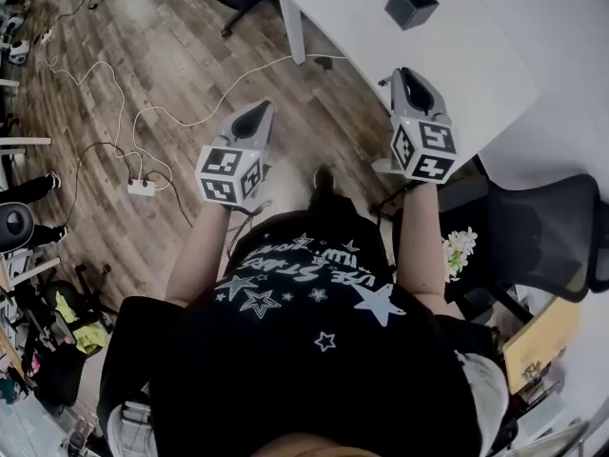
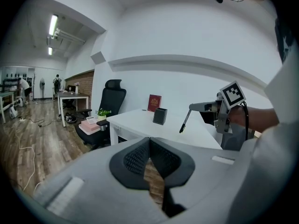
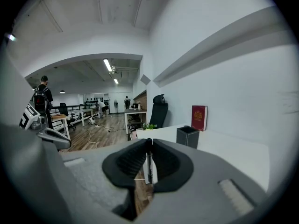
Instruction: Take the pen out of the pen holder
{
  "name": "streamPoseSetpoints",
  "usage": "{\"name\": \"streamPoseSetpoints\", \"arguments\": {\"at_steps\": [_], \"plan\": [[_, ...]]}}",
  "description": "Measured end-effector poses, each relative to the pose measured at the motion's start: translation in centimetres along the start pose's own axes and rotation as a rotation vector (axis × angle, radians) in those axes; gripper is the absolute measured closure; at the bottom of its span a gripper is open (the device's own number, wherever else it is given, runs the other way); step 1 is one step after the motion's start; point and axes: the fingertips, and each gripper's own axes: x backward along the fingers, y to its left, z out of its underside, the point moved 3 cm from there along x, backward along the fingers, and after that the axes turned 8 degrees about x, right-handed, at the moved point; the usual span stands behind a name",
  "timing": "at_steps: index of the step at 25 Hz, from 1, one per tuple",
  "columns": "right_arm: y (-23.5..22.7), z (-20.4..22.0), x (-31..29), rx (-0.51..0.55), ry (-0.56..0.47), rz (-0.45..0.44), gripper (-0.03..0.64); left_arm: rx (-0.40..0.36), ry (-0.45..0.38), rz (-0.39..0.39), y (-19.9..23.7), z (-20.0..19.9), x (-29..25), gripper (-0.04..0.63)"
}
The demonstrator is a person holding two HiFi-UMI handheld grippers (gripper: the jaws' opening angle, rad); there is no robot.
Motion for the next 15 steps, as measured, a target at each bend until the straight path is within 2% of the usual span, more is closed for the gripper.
{"name": "streamPoseSetpoints", "arguments": {"at_steps": [7, 15], "plan": [[5.4, 0.8, 4.2, 0.010, 0.006, -0.026, 0.575, 0.009, -0.003, -0.009, 0.2, 2.9, 6.1, 0.584], [9.0, 3.0, 9.7, 0.000, 0.015, -0.037, 0.575, 0.007, -0.013, -0.014, -1.3, 5.9, 11.7, 0.584]]}}
